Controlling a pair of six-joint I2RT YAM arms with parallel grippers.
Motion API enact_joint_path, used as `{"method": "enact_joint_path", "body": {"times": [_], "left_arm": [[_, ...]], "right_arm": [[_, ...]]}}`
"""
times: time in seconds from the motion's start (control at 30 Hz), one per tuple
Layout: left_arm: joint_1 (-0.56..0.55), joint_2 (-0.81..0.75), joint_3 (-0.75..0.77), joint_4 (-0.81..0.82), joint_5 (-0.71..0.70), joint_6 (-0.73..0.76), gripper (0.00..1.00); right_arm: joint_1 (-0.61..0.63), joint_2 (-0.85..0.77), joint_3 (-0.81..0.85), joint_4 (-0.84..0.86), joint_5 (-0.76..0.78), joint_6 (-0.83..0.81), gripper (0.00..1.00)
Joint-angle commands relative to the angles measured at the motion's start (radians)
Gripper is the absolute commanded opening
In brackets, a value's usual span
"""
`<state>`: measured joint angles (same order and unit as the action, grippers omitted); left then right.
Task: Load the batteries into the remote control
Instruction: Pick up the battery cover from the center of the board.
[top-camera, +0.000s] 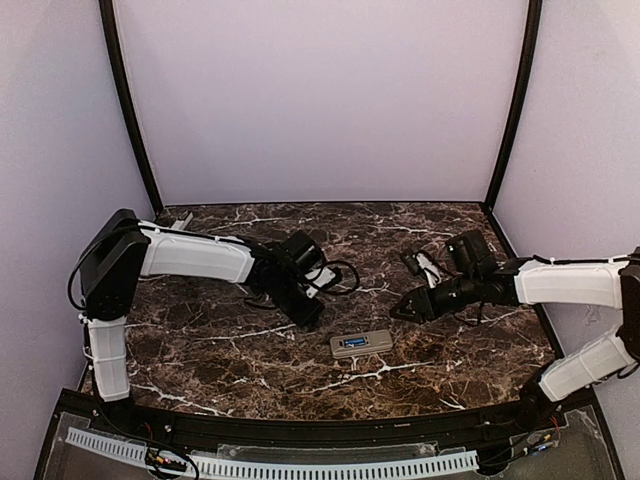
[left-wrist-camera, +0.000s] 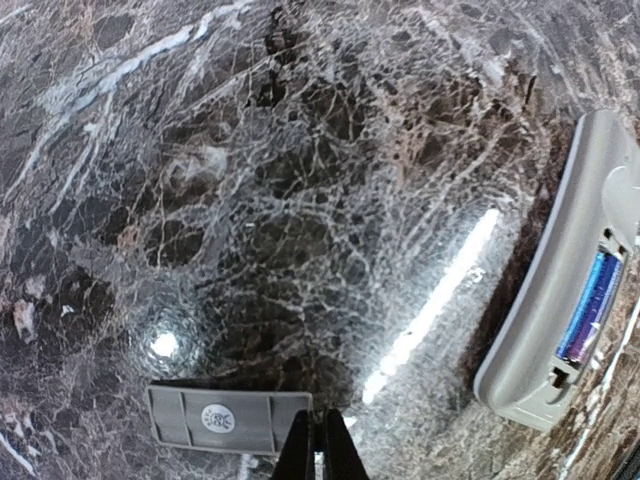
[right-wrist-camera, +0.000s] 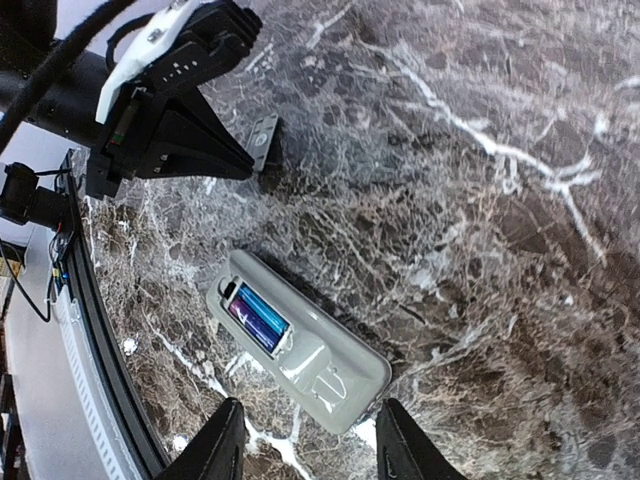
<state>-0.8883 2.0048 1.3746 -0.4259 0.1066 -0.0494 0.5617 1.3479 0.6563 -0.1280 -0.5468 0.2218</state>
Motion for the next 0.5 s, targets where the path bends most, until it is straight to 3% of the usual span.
{"method": "enact_joint_path", "body": {"times": [0.0,0.2,0.47], "left_arm": [[-0.004,-0.136,0.036,-0.023,0.081,-0.034,0.0],[0.028,-0.262,0.034,0.06,0.269,-0.12,0.0],[0.042,-0.44,-0.074,0.456,0.627,-0.34,0.0]], "right_arm": [[-0.008,-0.088,0.044,0.045,0.048,-0.081,0.45],[-0.006,-0.174,0.081,0.105,0.047,-0.157,0.56],[0.019,-0.374,0.043,0.292,0.002,-0.217,0.63]]}}
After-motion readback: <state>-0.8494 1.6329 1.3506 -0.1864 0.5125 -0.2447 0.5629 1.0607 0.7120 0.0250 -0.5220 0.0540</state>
